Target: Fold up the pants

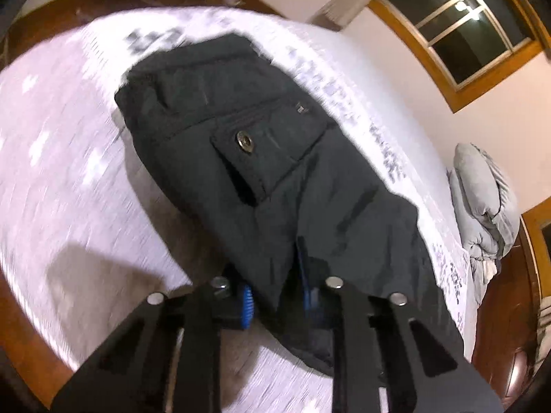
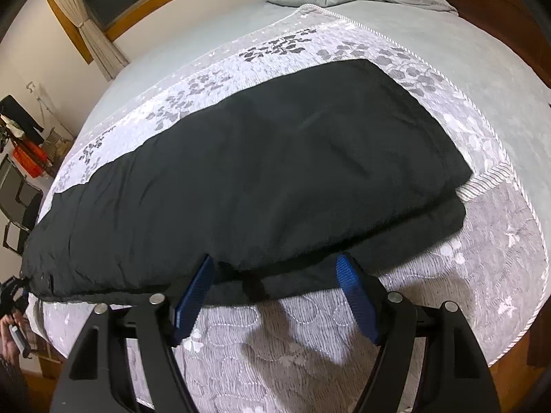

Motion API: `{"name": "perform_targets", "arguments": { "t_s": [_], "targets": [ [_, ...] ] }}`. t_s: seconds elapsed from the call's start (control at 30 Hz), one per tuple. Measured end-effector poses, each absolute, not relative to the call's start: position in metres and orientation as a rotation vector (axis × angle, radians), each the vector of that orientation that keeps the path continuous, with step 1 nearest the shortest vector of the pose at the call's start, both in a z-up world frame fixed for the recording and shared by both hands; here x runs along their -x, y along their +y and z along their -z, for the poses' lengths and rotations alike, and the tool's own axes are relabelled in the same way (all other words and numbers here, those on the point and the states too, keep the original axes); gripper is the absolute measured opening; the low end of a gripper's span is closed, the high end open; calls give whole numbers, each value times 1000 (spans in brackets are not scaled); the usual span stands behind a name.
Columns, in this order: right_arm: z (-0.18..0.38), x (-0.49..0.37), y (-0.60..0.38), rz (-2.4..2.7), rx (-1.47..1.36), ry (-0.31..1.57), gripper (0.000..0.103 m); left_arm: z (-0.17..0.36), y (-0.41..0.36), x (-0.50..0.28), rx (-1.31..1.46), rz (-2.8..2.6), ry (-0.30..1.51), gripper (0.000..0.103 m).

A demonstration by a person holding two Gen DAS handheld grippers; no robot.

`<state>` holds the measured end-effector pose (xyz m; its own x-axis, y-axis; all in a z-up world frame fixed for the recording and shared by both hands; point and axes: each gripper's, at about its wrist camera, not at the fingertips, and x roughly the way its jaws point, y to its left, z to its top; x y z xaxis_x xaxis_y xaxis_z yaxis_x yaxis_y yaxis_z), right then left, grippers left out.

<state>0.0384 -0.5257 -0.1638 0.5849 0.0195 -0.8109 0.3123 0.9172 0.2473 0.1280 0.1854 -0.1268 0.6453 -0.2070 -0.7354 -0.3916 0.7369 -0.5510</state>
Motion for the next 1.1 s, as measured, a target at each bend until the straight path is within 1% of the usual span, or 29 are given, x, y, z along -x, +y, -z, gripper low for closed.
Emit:
{"name": "perform_targets", "arguments": {
  "t_s": [0.07,0.23,0.3,0.33,0.5,0.57,0.7,0.8,0.97,1.1],
  "targets": [
    [164,-40,-526,169,-409,933,75,119,184,-138,733,-102,847,17],
    [164,-32,-528,165,-447,927,75,133,177,-136,687,-122,865,17],
    [162,-21,-534,176,-488,916,78,132,175,-130,662,-119,853,17],
    [161,-15,-539,187,-524,907,82,132,174,-128,656,-120,849,17],
    [160,18,-561,180,-734,807,81,133,177,-128,653,-136,851,18],
    [159,21,-567,142,-785,756,77,133,177,-129,642,-141,854,19],
    [170,6,-582,107,-908,771,77,135,172,-133,647,-154,864,22],
    [181,-3,-593,116,-965,757,75,137,170,-134,647,-161,869,23],
    [194,-16,-607,114,-1010,757,57,140,171,-137,645,-172,885,27],
    [199,-20,-615,133,-1036,761,56,142,172,-139,647,-174,894,29]
  ]
}}
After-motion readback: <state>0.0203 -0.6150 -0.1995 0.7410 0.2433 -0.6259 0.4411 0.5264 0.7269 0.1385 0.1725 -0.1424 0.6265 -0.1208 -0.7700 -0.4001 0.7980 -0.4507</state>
